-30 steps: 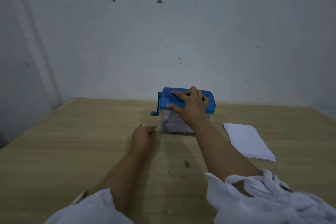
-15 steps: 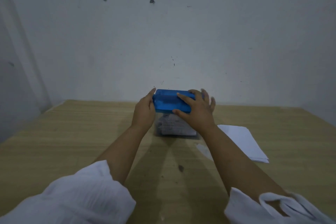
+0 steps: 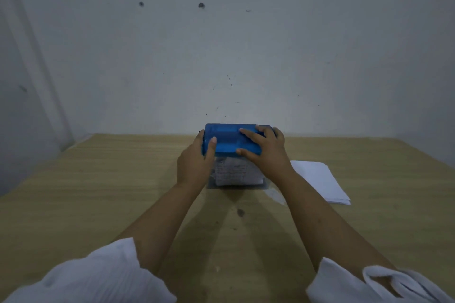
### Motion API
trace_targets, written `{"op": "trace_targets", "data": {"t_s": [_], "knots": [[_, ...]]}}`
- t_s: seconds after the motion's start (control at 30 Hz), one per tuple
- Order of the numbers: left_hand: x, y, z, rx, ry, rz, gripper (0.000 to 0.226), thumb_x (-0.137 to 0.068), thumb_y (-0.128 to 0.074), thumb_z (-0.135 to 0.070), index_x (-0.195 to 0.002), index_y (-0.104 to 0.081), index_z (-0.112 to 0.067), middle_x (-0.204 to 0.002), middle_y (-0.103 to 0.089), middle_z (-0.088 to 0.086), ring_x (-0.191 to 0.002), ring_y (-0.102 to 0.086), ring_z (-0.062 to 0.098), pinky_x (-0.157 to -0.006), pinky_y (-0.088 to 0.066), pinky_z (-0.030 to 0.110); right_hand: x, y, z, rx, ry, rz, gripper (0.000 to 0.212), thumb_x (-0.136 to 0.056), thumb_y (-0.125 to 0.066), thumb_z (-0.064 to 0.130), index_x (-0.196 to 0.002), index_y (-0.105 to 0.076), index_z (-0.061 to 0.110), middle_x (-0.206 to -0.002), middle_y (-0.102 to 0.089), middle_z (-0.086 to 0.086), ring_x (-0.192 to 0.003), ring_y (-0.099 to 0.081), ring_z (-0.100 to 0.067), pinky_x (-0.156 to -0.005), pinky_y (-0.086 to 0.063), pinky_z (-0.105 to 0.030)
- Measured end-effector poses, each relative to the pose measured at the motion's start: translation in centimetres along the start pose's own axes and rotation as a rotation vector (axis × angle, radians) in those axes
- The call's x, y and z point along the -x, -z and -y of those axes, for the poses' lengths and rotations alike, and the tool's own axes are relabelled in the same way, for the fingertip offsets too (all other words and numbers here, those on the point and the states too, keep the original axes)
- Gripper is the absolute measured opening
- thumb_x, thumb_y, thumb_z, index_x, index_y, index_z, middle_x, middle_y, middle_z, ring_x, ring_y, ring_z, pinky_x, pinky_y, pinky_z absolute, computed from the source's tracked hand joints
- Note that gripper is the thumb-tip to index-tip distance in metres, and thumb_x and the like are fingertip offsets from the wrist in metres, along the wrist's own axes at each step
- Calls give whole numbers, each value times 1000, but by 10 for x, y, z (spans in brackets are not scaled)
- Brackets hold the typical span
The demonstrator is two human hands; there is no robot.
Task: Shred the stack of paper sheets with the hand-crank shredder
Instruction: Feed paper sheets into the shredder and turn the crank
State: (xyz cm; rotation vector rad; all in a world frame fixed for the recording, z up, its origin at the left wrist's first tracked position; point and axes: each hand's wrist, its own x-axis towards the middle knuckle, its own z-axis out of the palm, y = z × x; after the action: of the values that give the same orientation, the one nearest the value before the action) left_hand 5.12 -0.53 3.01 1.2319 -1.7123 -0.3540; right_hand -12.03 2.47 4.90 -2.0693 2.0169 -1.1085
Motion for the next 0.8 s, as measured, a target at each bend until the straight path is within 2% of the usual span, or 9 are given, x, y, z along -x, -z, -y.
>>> {"op": "trace_targets", "data": {"t_s": [0.07,0.13,0.2,0.23,0.33,0.5,0.57,0.67,0.8], "knots": [[-1,0,-1,-4,30,34,53,-99,-34,-45,-143,-39,-16,-126,-60,5,-109,-58,22,-82,-46,28,3,7,-5,-40,37,35,52,-90,-57,38,-139,-41,31,-147,-32,-3,-139,-13,-27,-115,-12,-36],[-2,-1,-5,-43,18,51,51,-100,-34,-38,-144,-35,-12,-139,-49,10,-123,-49,27,-100,-42,39,9,16,-14,-122,75,24,47,-94,-54,28,-139,-42,22,-146,-35,-5,-138,-24,-22,-115,-18,-30],[2,-3,-13,-147,-65,55,49,-100,-38,-27,-147,-31,-11,-153,-28,14,-139,-28,30,-114,-24,42,18,24,-25,-214,62,-47,43,-96,-52,23,-137,-46,18,-144,-39,-4,-131,-34,-13,-107,-27,-21],[6,-6,-20,-183,-119,55,49,-100,-40,-23,-146,-31,-12,-156,-18,12,-144,-16,29,-118,-15,38,22,28,-32,-249,41,-102,40,-96,-52,22,-135,-49,18,-141,-41,-3,-127,-38,-11,-105,-32,-23],[25,-19,-40,-161,-358,48,48,-98,-46,-17,-144,-35,-12,-157,-9,5,-146,0,24,-116,-2,31,36,38,-62,-275,-53,-235,32,-94,-55,19,-125,-59,15,-127,-52,-5,-119,-49,-16,-100,-40,-31],[57,-64,-66,-105,-645,294,48,-97,-44,-20,-144,-36,-15,-153,-13,-5,-142,0,9,-114,-8,26,55,47,-113,-121,-269,-250,27,-91,-58,11,-117,-64,6,-121,-57,-14,-113,-53,-26,-91,-34,-21],[68,-87,-75,-86,-589,427,50,-100,-42,-23,-147,-27,-21,-155,-11,-9,-140,3,2,-113,-5,21,63,44,-130,-62,-333,-233,28,-89,-59,9,-116,-64,3,-120,-58,-17,-112,-53,-30,-93,-34,-25],[74,-120,-80,-53,-409,602,52,-101,-37,-32,-149,-20,-24,-158,-12,-8,-144,-3,4,-111,-4,16,76,37,-147,1,-409,-232,30,-90,-59,15,-118,-63,6,-122,-56,-17,-114,-51,-34,-98,-35,-36],[73,-150,-77,-97,-238,701,52,-100,-35,-41,-149,-23,-27,-158,-15,-4,-145,-11,13,-116,-11,28,77,37,-151,186,-610,-215,47,-91,-53,41,-130,-52,15,-132,-45,-8,-122,-38,-29,-97,-31,-38]]}}
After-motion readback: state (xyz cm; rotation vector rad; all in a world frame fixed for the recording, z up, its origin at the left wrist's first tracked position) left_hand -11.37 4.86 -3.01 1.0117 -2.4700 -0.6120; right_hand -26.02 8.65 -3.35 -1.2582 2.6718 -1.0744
